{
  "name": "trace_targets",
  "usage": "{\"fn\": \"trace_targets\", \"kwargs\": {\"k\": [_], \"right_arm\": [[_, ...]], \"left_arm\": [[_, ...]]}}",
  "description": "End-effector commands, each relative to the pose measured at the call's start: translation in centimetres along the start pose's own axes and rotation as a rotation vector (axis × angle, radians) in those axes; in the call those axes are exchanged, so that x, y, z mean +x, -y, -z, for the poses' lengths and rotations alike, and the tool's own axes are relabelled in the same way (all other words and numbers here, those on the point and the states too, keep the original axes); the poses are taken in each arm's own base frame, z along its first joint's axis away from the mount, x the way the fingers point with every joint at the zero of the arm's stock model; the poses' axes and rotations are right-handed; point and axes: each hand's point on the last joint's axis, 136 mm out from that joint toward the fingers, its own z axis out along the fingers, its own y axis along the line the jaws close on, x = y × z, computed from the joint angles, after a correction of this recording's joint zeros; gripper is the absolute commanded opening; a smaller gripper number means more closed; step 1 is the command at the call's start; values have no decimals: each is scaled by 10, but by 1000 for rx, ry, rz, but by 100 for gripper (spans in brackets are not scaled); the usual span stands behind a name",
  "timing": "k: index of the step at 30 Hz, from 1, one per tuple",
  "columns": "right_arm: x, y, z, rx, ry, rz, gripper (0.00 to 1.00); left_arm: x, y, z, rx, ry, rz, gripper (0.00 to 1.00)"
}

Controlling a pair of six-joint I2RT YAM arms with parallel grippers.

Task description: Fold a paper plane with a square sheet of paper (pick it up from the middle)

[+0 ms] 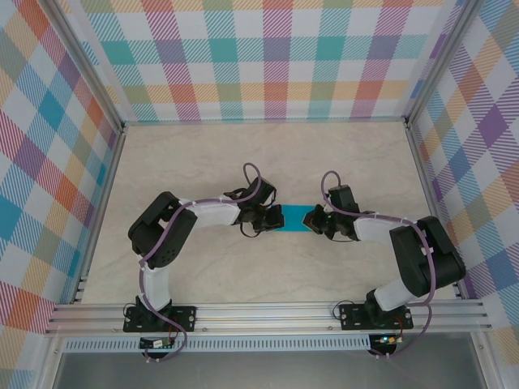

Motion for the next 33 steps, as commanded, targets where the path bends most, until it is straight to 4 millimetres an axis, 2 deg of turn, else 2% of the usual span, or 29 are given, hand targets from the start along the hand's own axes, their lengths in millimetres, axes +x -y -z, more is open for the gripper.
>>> {"fn": "trace_targets", "kwargs": {"k": [1,7,11,19,33], "right_arm": [[8,18,-4,55,-10,-18,0],[13,33,-5,102,-10,-39,0],[15,41,-5,131,-11,-55,0],[20,54,-5,177,-17,-80,0],[24,85,4,332,1,-105,0]], "left_arm": [[-7,29,3,91,62,14,4],[2,32,-20,122,141,106,3],[4,28,-22,120,210,128,2],[13,0,-26,67,236,161,2],[3,-44,-4,-56,325,238,1]]}}
